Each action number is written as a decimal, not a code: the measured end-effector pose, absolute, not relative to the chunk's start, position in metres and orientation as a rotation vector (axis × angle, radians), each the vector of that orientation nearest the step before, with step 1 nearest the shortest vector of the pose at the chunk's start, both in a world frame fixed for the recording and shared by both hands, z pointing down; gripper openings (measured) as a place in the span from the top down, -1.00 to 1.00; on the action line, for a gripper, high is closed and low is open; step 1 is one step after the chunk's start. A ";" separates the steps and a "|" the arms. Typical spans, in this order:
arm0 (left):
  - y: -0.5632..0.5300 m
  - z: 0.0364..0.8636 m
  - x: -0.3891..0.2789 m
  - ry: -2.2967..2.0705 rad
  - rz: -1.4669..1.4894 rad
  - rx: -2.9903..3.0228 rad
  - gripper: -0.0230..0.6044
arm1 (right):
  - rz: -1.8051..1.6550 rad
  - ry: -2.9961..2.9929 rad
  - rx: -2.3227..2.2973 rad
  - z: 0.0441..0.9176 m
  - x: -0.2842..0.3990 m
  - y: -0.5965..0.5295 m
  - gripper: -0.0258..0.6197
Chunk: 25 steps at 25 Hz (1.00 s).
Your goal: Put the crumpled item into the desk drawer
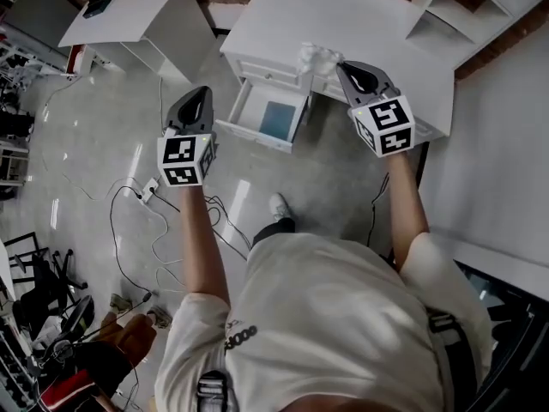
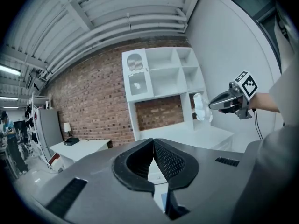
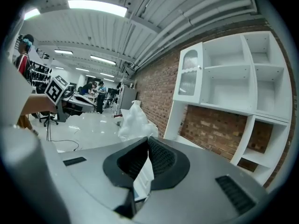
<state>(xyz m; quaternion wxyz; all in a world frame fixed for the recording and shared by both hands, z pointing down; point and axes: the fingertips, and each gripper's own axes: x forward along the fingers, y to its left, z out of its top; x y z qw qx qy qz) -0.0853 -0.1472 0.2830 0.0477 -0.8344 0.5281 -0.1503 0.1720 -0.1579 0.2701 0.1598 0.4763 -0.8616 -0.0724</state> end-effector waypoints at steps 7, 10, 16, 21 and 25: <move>-0.195 0.324 -0.113 1.647 -0.515 -2.601 0.87 | -0.121 -2.418 1.299 0.311 0.146 -0.208 0.90; -0.218 0.339 -0.126 1.653 -0.545 -2.618 0.87 | -0.088 -2.387 1.290 0.326 0.136 -0.234 0.90; -0.264 0.384 -0.155 1.680 -0.614 -2.660 0.87 | -0.013 -2.330 1.233 0.378 0.112 -0.290 0.90; -0.297 0.427 -0.166 1.683 -0.685 -2.689 0.87 | 0.034 -2.296 1.171 0.425 0.100 -0.336 0.90; -0.301 0.454 -0.164 1.718 -0.731 -2.698 0.87 | 0.058 -2.284 1.119 0.458 0.094 -0.357 0.90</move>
